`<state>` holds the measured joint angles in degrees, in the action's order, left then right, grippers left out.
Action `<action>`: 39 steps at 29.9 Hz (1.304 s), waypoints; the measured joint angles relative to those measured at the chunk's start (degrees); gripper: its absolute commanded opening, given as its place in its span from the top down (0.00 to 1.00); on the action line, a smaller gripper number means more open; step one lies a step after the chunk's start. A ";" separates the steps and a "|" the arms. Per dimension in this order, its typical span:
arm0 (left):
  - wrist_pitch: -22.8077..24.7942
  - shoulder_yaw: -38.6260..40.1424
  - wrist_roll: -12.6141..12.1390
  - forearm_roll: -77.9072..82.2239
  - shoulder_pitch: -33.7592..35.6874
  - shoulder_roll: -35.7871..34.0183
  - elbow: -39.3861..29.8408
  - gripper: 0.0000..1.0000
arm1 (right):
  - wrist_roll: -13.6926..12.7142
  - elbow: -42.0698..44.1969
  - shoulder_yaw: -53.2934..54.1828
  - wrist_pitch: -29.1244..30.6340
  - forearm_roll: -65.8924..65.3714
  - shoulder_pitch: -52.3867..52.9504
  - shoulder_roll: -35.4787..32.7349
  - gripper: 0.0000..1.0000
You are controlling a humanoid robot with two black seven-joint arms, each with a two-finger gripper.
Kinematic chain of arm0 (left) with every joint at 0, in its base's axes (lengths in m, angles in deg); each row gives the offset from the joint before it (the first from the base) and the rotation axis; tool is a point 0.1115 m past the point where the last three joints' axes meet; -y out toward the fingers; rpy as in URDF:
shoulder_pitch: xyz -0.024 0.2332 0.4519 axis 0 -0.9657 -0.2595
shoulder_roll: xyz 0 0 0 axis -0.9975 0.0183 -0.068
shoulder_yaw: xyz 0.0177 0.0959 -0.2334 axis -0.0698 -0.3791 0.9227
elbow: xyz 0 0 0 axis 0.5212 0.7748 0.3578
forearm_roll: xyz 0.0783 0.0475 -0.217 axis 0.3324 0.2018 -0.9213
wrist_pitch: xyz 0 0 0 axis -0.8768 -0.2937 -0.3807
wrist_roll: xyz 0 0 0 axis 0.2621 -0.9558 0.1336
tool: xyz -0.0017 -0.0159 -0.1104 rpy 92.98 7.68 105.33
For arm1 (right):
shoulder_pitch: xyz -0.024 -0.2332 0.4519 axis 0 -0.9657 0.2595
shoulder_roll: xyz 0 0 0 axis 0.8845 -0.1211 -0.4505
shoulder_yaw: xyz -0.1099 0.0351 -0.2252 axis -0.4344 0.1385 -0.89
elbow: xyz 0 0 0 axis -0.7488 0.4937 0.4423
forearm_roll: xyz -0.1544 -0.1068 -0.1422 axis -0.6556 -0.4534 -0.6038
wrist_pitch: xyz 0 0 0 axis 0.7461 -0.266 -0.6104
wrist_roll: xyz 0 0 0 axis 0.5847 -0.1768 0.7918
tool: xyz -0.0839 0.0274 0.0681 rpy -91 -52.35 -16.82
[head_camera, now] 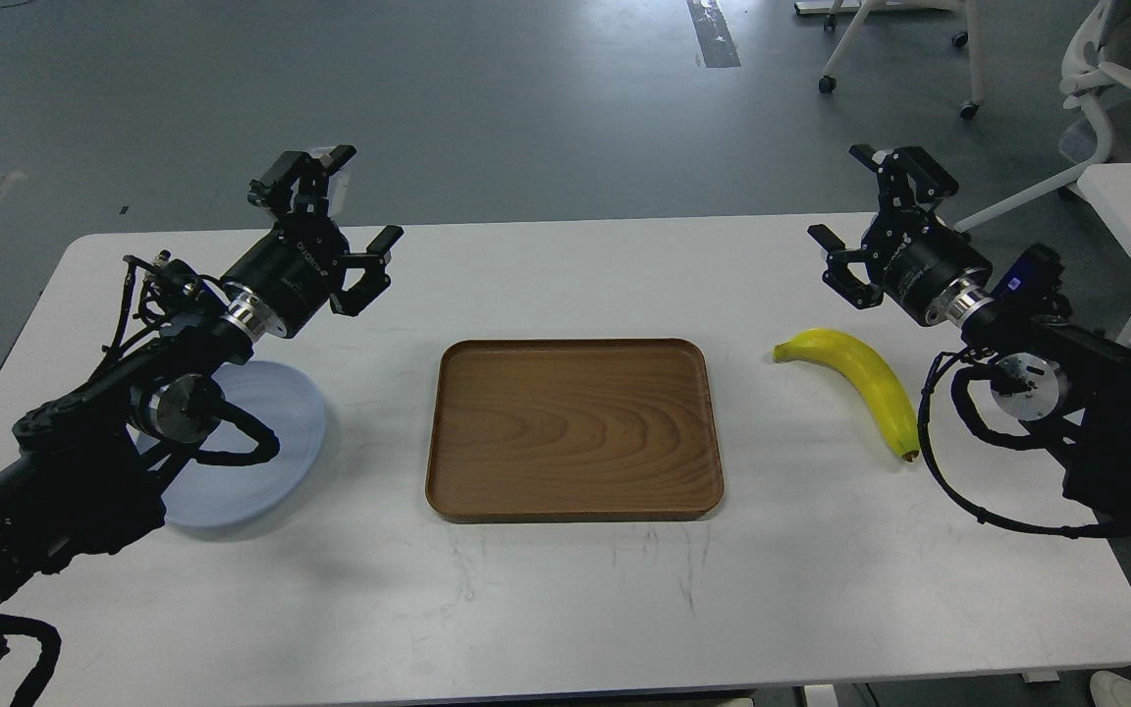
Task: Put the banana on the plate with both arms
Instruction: 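Raise the left gripper up and away from the light blue plate, then lower the left gripper to the plate's outer rim and grip it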
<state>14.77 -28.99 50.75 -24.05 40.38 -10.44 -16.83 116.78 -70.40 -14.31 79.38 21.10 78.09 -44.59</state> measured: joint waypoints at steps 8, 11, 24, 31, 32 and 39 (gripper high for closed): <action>0.00 0.26 0.27 0.35 -0.38 0.05 0.00 0.00 | 0.00 0.02 0.02 0.00 0.04 -0.06 -0.07 0.01; 0.00 0.27 0.06 -0.09 -0.38 -0.29 -0.06 0.00 | 0.00 0.02 0.02 0.00 0.04 -0.03 -0.09 0.01; 0.00 -1.15 0.56 5.15 1.30 -6.90 -2.15 0.00 | 0.01 -0.02 -1.07 0.00 -0.32 0.06 -0.33 0.01; 0.04 -1.20 2.72 25.96 4.61 -18.58 -13.94 0.00 | 0.01 -0.07 -1.10 0.00 -0.65 0.55 -0.34 0.01; 0.04 -1.20 2.77 28.62 4.88 -20.11 -15.70 0.00 | 0.01 -0.07 -1.10 0.00 -0.69 0.63 -0.30 0.01; 0.02 -1.27 2.84 57.93 5.23 -30.87 -29.02 0.01 | 0.01 -0.11 -1.17 0.00 -0.97 0.71 -0.18 0.01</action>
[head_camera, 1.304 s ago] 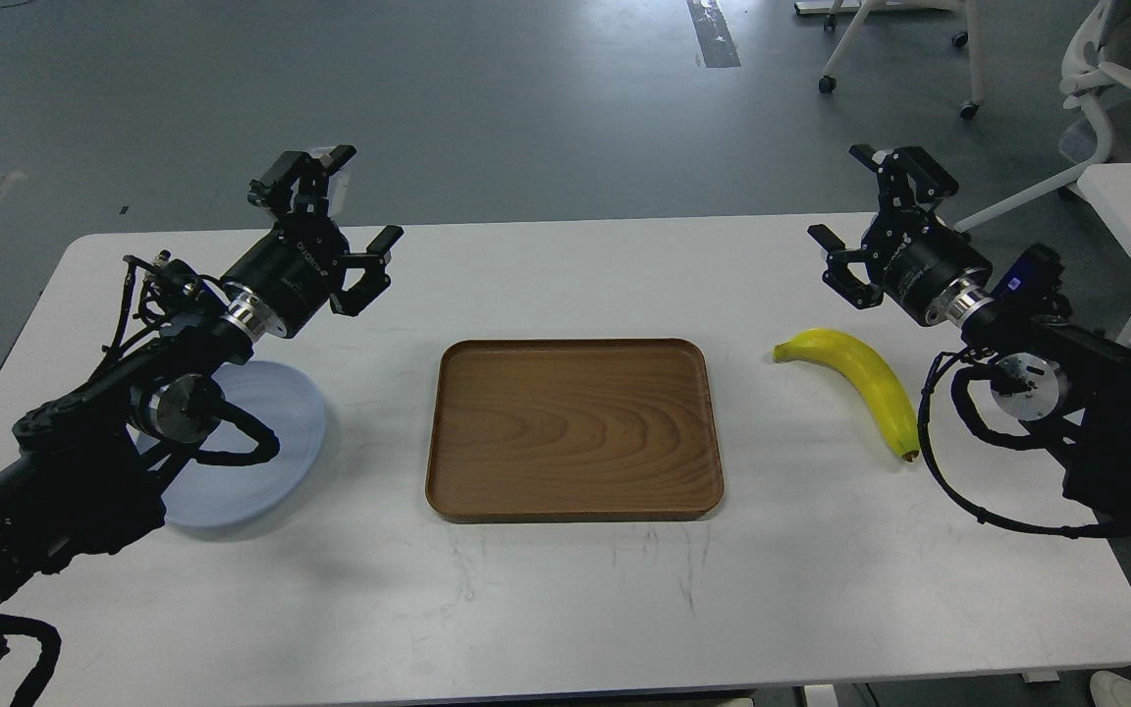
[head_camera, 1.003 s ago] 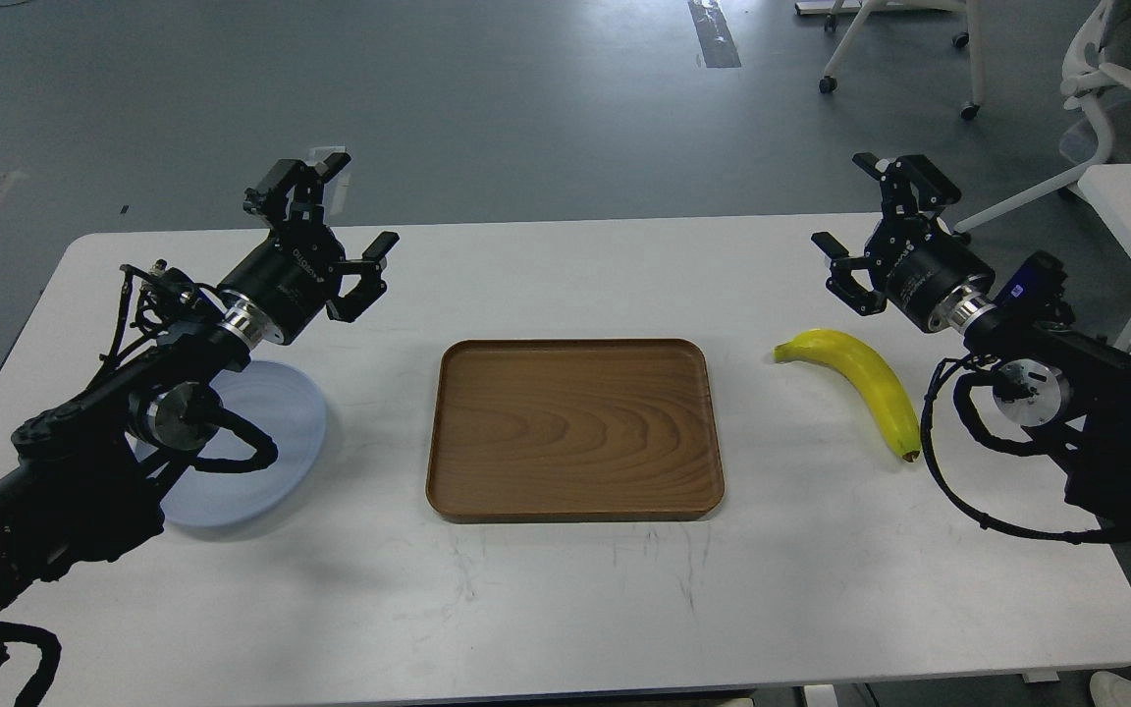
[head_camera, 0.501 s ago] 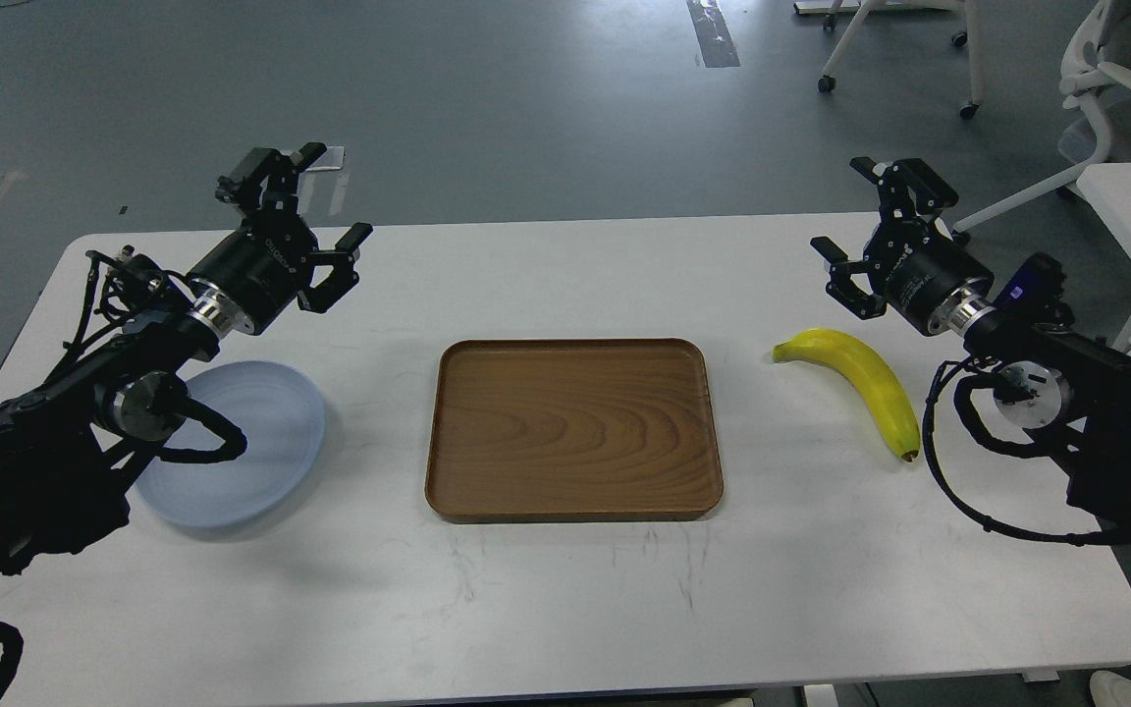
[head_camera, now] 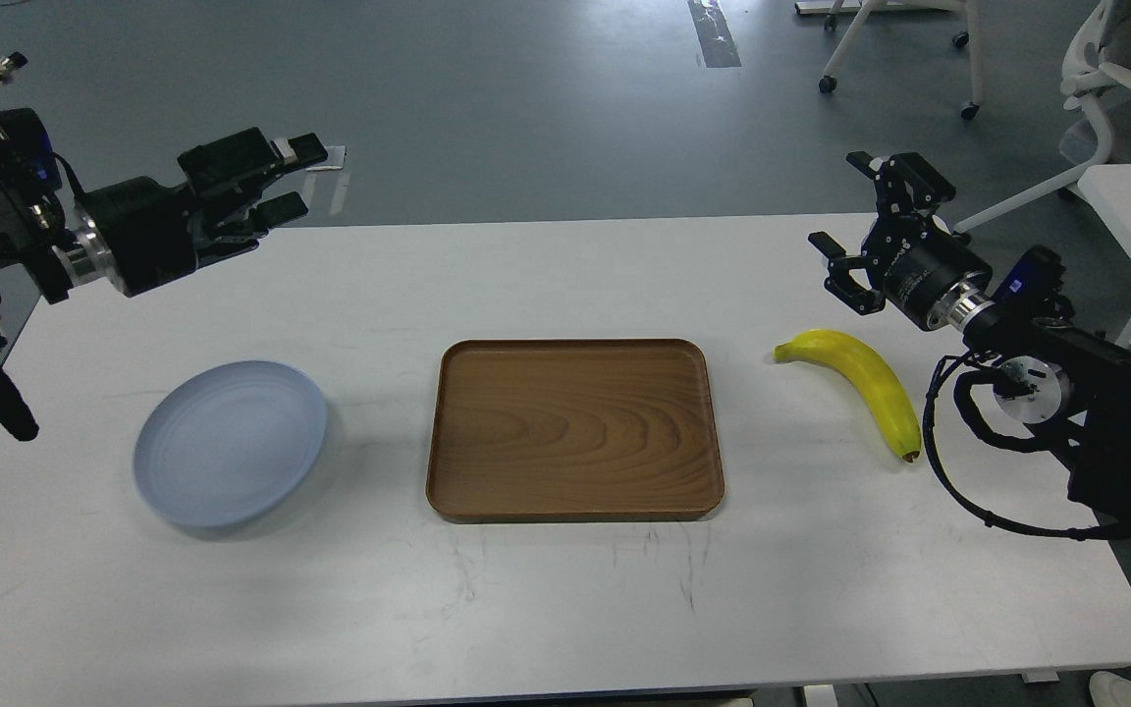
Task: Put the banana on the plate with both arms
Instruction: 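Lower the left gripper to the plate's outer rim and grip it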
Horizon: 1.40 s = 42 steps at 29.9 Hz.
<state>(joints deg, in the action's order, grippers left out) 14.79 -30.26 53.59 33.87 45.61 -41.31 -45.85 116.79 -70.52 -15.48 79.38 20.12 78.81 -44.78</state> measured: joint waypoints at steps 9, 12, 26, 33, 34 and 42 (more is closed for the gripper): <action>-5.65 -7.66 0.01 31.12 -1.12 -5.86 0.20 0.01 | 0.00 -0.28 -0.06 0.00 -0.07 -0.06 0.13 0.01; -8.33 -12.28 0.01 32.24 -1.13 -6.10 4.03 0.01 | 0.00 -0.37 -0.09 0.00 -0.21 -0.17 0.13 0.01; -10.95 -16.77 -0.02 25.22 -7.02 -4.22 18.17 0.03 | 0.00 -0.40 -0.10 0.00 -0.25 -0.46 0.04 0.01; -11.55 -16.72 -0.02 21.81 -9.33 -2.49 20.54 0.06 | 0.00 -0.32 -0.10 0.00 -0.25 -0.46 0.09 0.01; -11.58 -16.72 -0.02 21.43 -9.54 -2.41 20.59 0.06 | 0.00 -0.32 -0.12 0.00 -0.25 -0.48 0.09 0.01; -11.59 -16.72 -0.02 20.84 -10.28 -0.65 21.74 0.13 | 0.00 -0.30 -0.19 0.00 -0.25 -0.70 0.09 0.01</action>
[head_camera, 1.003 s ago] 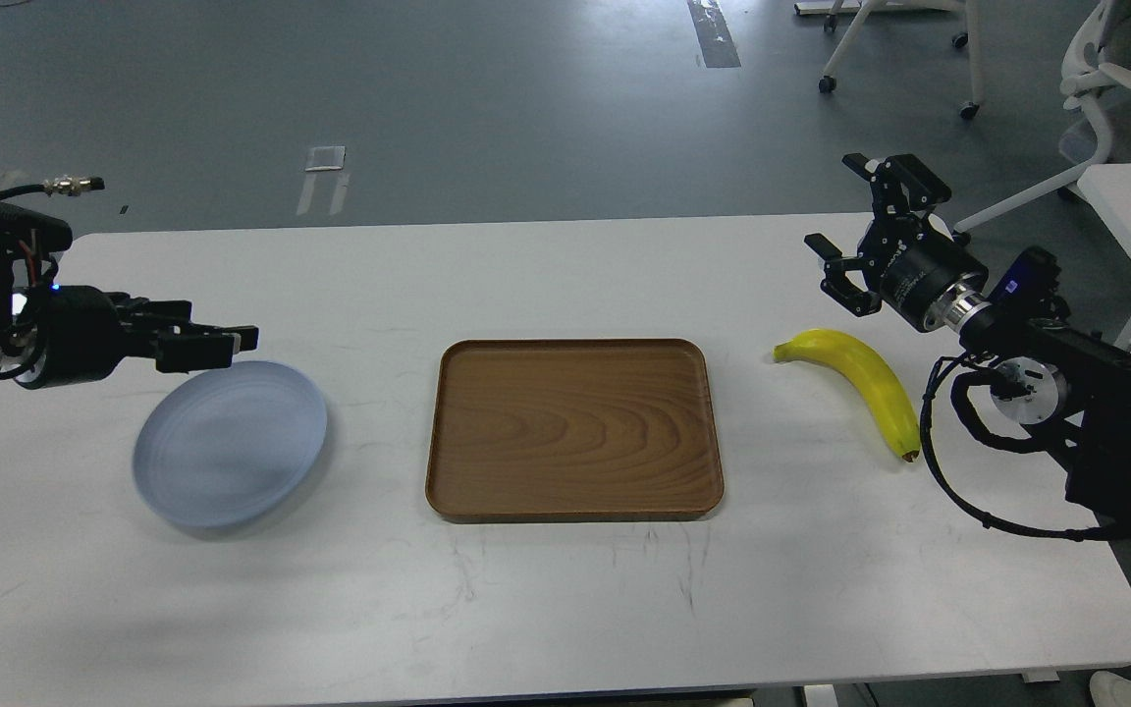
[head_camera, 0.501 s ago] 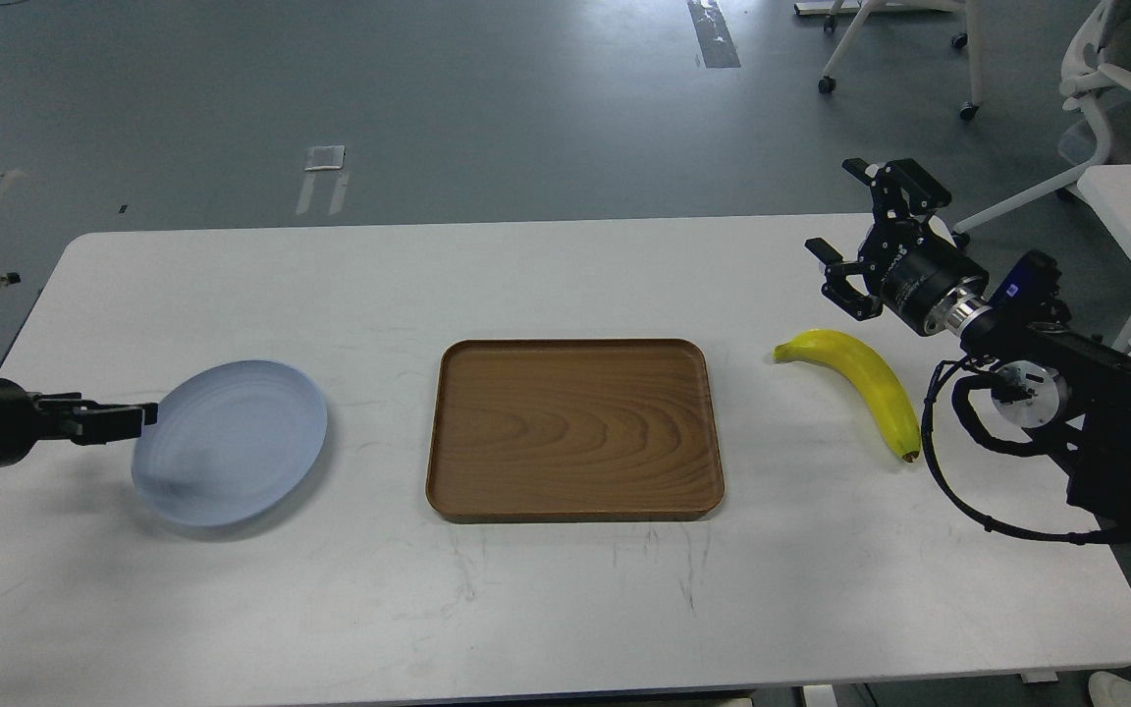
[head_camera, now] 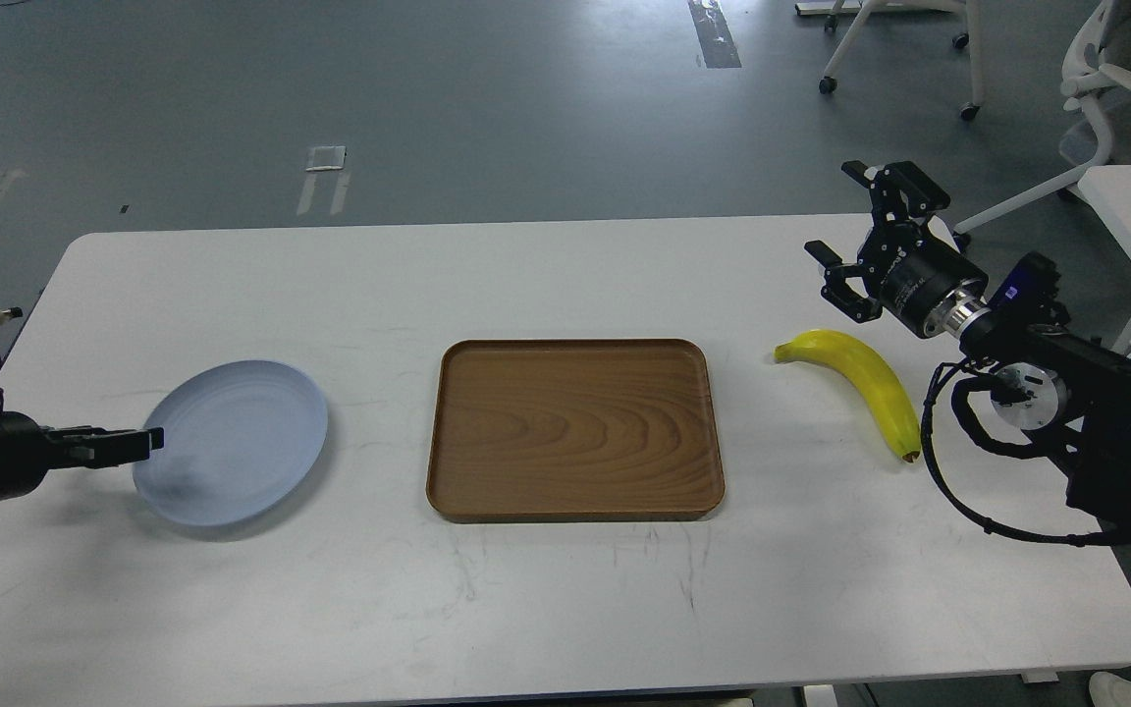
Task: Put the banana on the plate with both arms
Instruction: 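Lower the left gripper to the plate's outer rim and grip it, then lift the plate with the left gripper and carry it over the tray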
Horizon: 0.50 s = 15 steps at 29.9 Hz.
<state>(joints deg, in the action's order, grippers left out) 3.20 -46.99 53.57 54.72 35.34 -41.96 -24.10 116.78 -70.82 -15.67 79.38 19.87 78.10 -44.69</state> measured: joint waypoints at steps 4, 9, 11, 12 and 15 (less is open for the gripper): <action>0.00 0.00 0.00 -0.02 -0.58 0.53 0.48 0.32 | 0.00 0.00 -0.02 0.00 -0.02 -0.02 0.00 0.01; 0.00 0.02 0.00 -0.07 -0.78 1.43 1.24 0.48 | 0.00 -0.01 -0.09 0.00 -0.03 -0.02 0.00 0.01; 0.00 0.04 0.00 -0.08 -0.78 1.66 1.39 0.69 | 0.00 -0.01 -0.09 0.00 -0.05 -0.02 0.00 0.01; 0.00 0.06 0.00 -0.08 -0.78 1.72 1.43 0.77 | 0.00 -0.01 -0.09 0.00 -0.05 -0.03 0.00 0.01; -0.06 0.08 0.00 -0.08 -0.86 1.84 1.53 0.96 | 0.00 -0.01 -0.09 0.00 -0.08 -0.09 0.00 0.01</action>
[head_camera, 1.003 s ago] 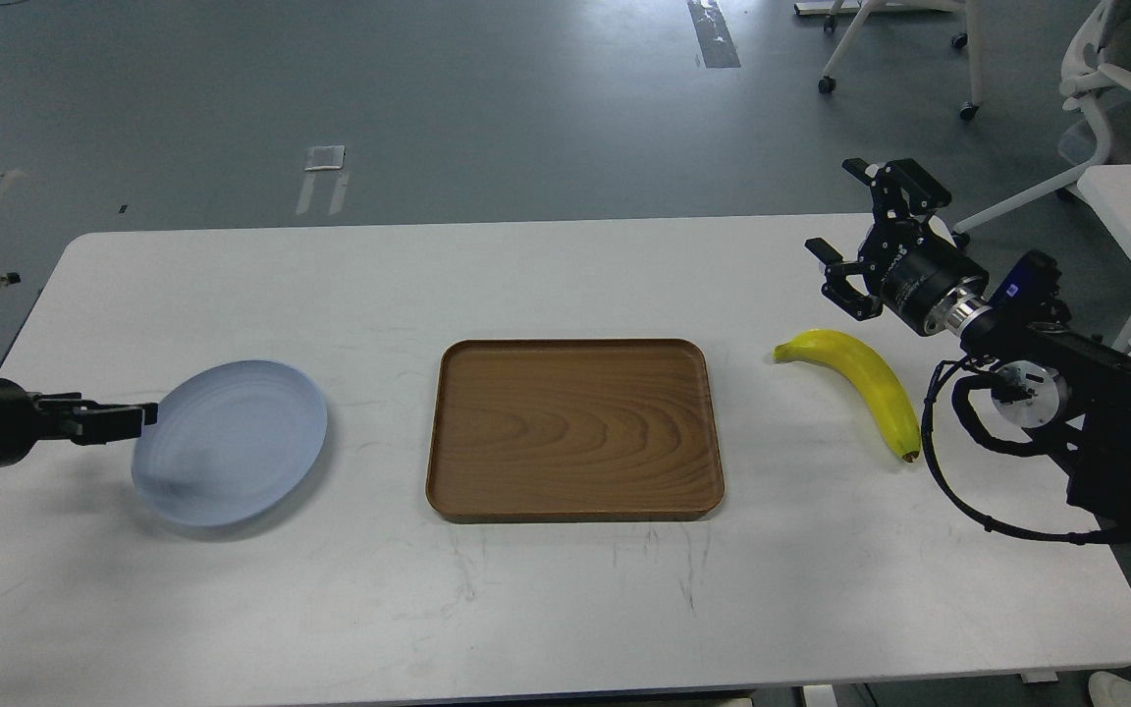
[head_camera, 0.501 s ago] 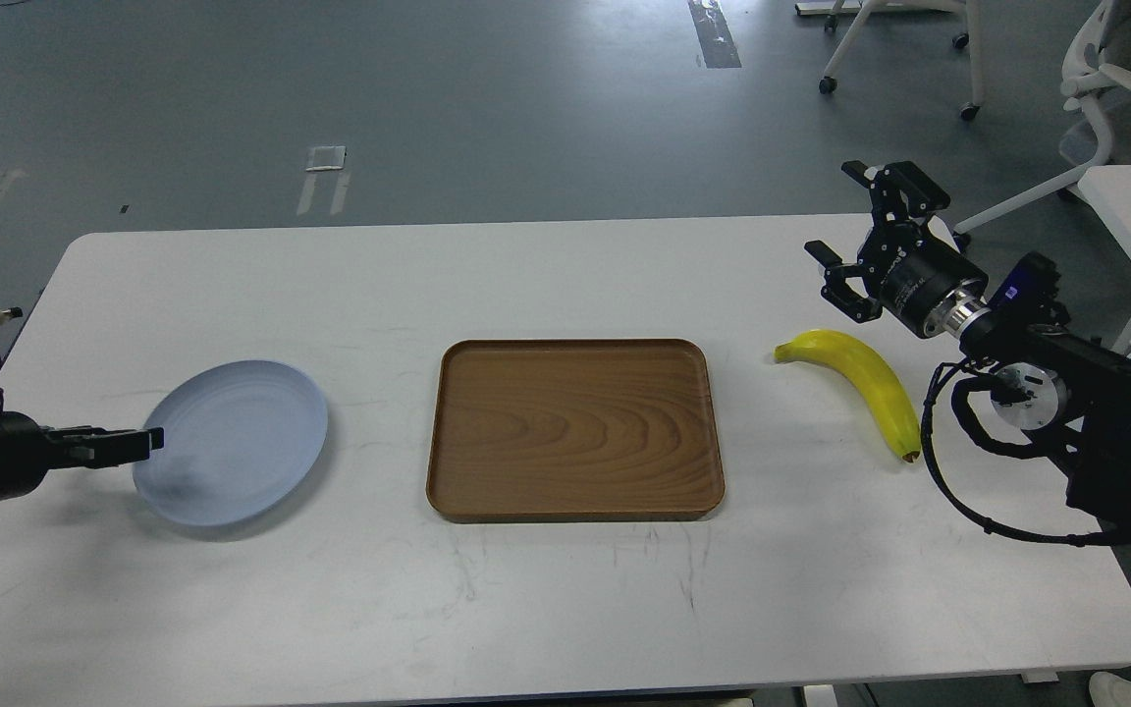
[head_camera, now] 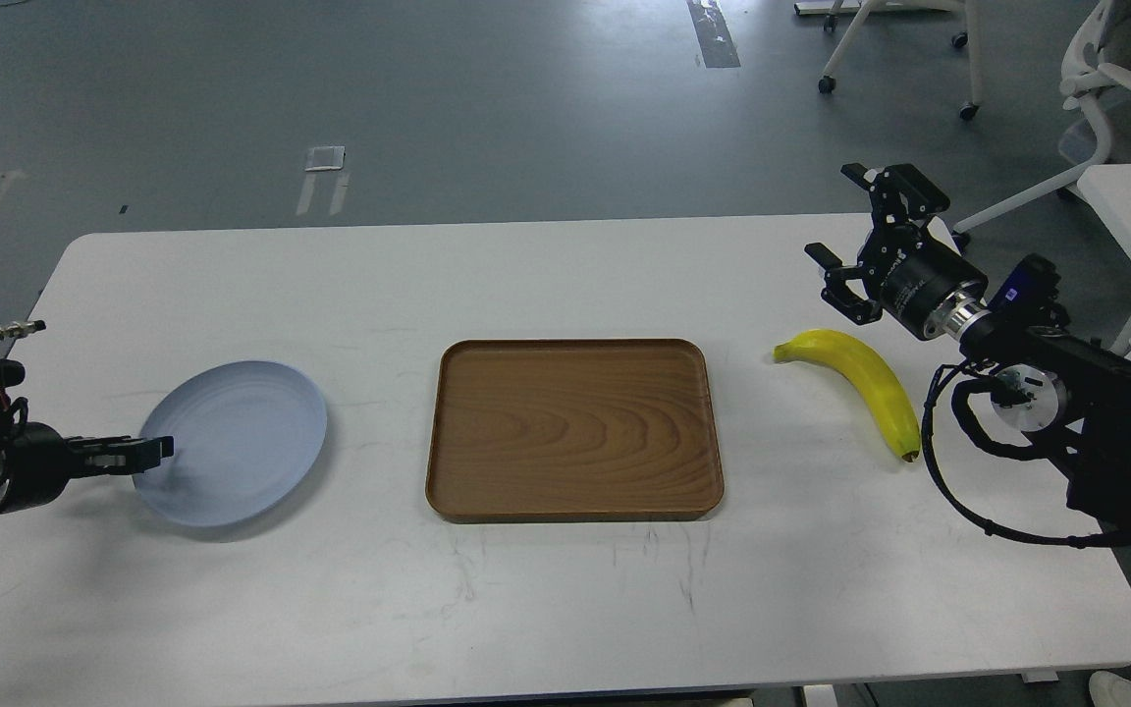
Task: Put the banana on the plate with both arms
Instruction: 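Lift the plate with the left gripper and carry it over the tray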
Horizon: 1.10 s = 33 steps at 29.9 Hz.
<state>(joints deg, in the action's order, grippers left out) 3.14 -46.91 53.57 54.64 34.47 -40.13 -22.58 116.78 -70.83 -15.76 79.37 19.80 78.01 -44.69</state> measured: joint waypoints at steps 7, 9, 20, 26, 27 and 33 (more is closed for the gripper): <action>-0.12 0.05 0.00 0.00 0.40 0.04 0.03 1.00 | 0.00 0.00 0.00 0.00 -0.02 0.00 0.00 0.01; -0.23 0.01 0.02 -0.02 0.66 0.03 0.04 1.00 | 0.00 0.00 0.00 0.00 -0.01 0.10 0.00 0.01; 1.55 -0.08 -0.03 0.16 6.66 -0.58 -4.40 1.00 | 0.00 0.01 0.00 0.00 -0.02 0.20 -0.09 0.01; 7.91 -0.06 -0.03 0.14 14.12 0.35 -12.23 1.00 | 0.00 0.01 0.00 0.00 -0.02 0.27 -0.25 0.01; 8.20 -0.06 -0.02 0.23 14.88 0.83 -13.26 1.00 | 0.00 0.00 0.00 0.00 -0.02 0.27 -0.25 0.01; 11.33 -0.18 -0.24 0.60 20.19 8.04 -15.62 1.00 | 0.00 0.10 0.00 0.00 -0.02 0.27 -0.61 0.01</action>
<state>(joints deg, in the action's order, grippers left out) 14.47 -47.09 53.33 55.24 54.67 -32.08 -38.20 116.78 -70.73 -15.76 79.37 19.78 78.27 -45.30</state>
